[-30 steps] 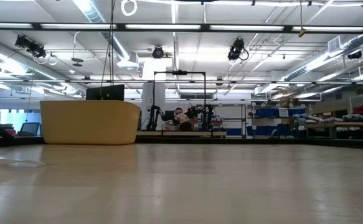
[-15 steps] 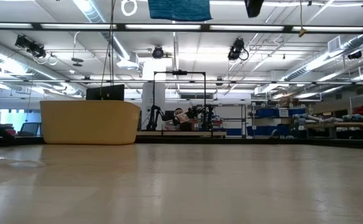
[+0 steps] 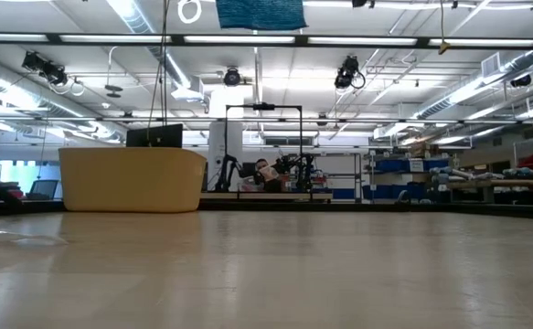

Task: Roll bandage
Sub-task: Roll the blue bandage

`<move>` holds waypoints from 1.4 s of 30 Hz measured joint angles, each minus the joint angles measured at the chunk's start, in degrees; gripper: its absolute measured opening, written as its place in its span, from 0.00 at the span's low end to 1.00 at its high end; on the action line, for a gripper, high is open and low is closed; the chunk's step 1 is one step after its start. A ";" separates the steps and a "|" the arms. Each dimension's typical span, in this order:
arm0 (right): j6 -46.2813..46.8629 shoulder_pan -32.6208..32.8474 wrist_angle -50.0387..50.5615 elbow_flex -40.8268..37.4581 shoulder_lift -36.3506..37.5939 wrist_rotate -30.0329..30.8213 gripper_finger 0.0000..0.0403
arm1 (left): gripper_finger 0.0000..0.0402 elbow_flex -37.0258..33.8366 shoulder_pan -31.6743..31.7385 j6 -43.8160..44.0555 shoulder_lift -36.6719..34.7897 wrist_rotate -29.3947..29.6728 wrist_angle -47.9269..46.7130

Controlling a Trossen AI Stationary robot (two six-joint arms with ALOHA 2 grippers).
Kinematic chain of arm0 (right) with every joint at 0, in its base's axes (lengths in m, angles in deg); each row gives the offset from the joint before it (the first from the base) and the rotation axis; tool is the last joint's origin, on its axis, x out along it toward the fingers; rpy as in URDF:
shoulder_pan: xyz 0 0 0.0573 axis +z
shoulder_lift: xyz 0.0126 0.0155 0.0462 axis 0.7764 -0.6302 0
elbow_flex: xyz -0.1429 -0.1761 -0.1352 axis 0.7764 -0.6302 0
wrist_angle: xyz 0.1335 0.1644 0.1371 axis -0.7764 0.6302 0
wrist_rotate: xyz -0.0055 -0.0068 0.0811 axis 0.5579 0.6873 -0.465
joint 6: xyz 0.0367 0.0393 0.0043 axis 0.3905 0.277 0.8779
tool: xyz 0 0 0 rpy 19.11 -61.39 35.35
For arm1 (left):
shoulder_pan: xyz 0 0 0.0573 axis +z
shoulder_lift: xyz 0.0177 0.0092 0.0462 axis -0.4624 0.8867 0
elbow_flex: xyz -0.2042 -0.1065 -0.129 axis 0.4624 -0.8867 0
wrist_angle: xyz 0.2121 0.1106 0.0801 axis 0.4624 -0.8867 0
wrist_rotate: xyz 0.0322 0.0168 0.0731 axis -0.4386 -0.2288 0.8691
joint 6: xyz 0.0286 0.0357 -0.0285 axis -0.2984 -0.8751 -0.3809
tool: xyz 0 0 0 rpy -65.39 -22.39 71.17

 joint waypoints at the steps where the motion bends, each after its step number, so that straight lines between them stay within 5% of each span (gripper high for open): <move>1: -1.42 0.07 0.05 0.00 0.00 -0.36 0.01 | 0.20 0.00 -0.02 2.65 0.00 0.05 0.11; 7: -8.17 1.19 0.29 0.00 -0.04 -1.90 0.01 | 0.18 -0.02 0.00 10.17 0.00 0.08 0.59; 13: -1.49 1.64 1.84 0.00 -0.12 -0.65 0.04 | 0.05 -0.02 -0.11 -8.59 0.00 -0.34 -2.42; 20: 14.48 1.14 3.72 0.00 -0.15 0.14 0.11 | 0.05 0.02 -0.12 -26.76 1.34 0.66 -3.34; 30: 17.31 0.88 10.43 -0.04 1.92 7.01 0.09 | 0.05 0.22 -0.09 -51.72 7.25 12.04 2.14; 42: 20.83 0.73 20.61 0.33 5.15 7.40 0.20 | 0.05 -0.17 0.02 -57.22 10.36 14.80 5.36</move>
